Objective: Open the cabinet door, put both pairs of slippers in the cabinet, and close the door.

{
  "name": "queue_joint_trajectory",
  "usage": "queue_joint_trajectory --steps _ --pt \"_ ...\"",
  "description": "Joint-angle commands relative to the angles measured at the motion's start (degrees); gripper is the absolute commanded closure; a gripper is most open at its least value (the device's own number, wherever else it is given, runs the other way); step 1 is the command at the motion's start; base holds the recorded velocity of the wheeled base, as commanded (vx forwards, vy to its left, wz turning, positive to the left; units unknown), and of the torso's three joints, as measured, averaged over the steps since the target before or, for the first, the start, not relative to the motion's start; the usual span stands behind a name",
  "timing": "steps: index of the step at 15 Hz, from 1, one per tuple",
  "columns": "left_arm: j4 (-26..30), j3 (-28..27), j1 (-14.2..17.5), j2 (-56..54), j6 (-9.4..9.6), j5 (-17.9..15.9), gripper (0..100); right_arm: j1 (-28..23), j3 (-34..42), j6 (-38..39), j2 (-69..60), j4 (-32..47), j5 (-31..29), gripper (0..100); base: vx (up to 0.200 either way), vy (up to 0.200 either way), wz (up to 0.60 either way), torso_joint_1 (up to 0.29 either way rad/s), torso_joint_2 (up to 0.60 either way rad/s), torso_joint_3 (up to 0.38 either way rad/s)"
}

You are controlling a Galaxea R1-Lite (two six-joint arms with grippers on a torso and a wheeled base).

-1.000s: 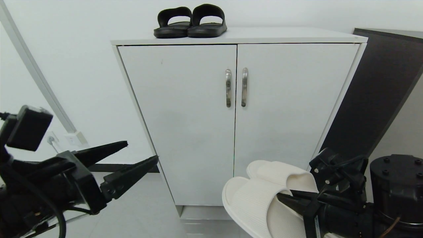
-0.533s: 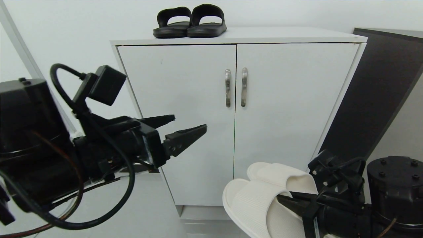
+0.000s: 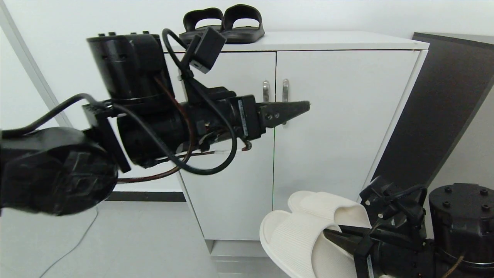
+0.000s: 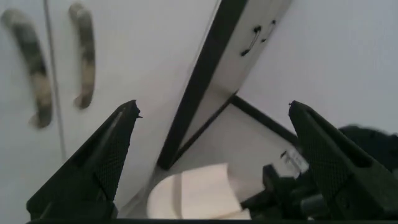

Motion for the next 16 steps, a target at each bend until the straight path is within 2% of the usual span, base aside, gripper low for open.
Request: queue_joint_trajectory --steps 1,3,5,7,8,12,16 --pt "0.9 -7.6 -0.2 6.8 -3.24 -2.7 0 0.0 -0.1 0.0 -0.1 0.0 0.1 100 0.000 0.000 0.00 0.000 0.00 0.000" --pt "2.1 -9.9 0.1 7.3 -7.38 -6.6 0 0.0 -0.2 0.1 0.0 0.0 0.6 100 0.000 0.000 0.00 0.000 0.00 0.000" --pt "2.2 -10.9 0.9 7.6 -8.87 -7.3 0 0.0 -0.2 0.1 0.2 0.0 0.6 100 0.000 0.000 0.00 0.000 0.00 0.000" --pt "2.2 -10.9 1.0 7.8 -8.61 -5.9 0 0.0 -0.2 0.1 0.3 0.0 0.6 100 0.000 0.000 0.00 0.000 0.00 0.000" --pt "2.2 -10.9 1.0 7.9 -8.25 -4.0 0 0.0 -0.2 0.0 0.3 0.0 0.6 100 0.000 0.000 0.00 0.000 0.00 0.000" --pt "2.3 -11.8 0.5 9.5 -2.54 3.0 0 0.0 -0.2 0.0 0.3 0.0 0.6 100 0.000 0.000 0.00 0.000 0.00 0.000" --pt "3.1 -15.6 0.5 13.8 -2.10 6.2 0 0.0 -0.2 0.0 0.5 0.0 0.6 100 0.000 0.000 0.00 0.000 0.00 0.000"
